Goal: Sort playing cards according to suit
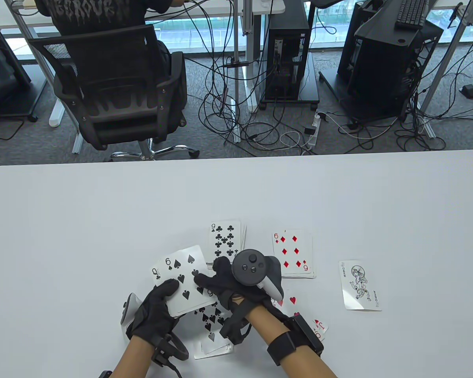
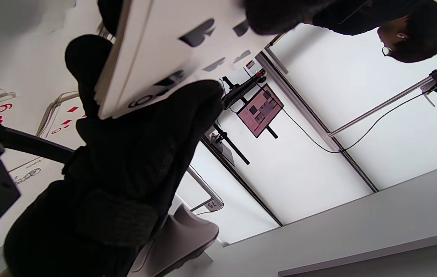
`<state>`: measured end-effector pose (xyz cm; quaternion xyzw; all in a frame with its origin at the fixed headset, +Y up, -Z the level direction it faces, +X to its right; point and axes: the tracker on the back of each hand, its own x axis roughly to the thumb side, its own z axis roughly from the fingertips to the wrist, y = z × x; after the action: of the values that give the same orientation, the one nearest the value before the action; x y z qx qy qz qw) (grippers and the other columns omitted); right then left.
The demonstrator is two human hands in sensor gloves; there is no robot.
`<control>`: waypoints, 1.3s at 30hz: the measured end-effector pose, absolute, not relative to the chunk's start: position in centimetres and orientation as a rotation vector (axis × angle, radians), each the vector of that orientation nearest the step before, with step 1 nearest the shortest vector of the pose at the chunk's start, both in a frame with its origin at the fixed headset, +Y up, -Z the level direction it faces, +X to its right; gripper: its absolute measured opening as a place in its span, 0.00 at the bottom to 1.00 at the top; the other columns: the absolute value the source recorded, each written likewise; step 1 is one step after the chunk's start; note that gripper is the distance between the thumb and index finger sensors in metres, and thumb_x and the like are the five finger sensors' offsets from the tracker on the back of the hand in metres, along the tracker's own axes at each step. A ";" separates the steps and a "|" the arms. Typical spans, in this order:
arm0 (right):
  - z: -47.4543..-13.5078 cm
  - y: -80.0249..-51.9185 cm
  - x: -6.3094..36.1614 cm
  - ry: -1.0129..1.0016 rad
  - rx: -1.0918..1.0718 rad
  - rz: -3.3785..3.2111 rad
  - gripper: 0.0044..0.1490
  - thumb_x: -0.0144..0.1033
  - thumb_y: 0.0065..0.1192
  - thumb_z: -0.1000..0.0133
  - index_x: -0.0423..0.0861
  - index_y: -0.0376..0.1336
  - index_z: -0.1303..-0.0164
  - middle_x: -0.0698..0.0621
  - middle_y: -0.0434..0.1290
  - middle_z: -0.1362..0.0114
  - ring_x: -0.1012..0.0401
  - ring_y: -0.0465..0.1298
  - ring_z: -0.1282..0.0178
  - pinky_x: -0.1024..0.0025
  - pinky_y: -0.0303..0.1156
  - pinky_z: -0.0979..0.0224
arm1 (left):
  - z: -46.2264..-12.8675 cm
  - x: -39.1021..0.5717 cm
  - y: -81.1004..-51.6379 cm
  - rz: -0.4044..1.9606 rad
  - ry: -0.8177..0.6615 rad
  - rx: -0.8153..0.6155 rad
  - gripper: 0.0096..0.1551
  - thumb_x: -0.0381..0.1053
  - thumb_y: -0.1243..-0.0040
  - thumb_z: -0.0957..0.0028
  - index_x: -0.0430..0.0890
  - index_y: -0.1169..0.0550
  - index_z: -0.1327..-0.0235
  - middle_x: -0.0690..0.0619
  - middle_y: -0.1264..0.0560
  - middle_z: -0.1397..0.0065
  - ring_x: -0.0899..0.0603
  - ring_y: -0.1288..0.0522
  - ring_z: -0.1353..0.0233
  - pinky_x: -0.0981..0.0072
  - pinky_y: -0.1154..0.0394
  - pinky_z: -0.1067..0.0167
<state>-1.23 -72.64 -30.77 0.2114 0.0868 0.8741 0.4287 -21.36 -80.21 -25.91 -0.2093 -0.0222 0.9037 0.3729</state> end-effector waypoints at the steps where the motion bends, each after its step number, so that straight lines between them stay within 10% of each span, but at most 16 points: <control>1: -30.5 -72.6 -1.4 0.212 0.538 2.191 0.53 0.47 0.63 0.45 0.14 0.50 0.39 0.37 0.74 0.53 0.42 0.79 0.59 0.39 0.72 0.46 | -25.9 -21.4 -80.2 2.315 -0.060 -0.537 0.30 0.55 0.53 0.32 0.57 0.49 0.22 0.57 0.41 0.19 0.48 0.32 0.22 0.55 0.33 0.26; 10: -29.4 -72.0 -0.8 -0.049 0.480 2.165 0.26 0.31 0.58 0.43 0.21 0.64 0.53 0.47 0.80 0.69 0.54 0.83 0.75 0.53 0.80 0.58 | -26.1 -21.1 -80.1 2.315 -0.127 -0.552 0.30 0.55 0.52 0.32 0.57 0.48 0.22 0.57 0.41 0.19 0.47 0.32 0.23 0.55 0.33 0.26; 39: -26.3 -75.5 5.2 -0.067 0.261 2.173 0.26 0.28 0.54 0.42 0.18 0.65 0.52 0.48 0.80 0.74 0.56 0.82 0.82 0.55 0.81 0.64 | -25.9 -21.2 -80.0 2.350 -0.109 -0.516 0.30 0.56 0.53 0.32 0.57 0.48 0.22 0.58 0.41 0.19 0.48 0.32 0.22 0.55 0.33 0.26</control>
<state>5.18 -75.53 -26.31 0.1059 -0.0270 0.8821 0.4583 -21.19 -80.03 -25.95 -0.1999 -0.0422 0.9109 0.3585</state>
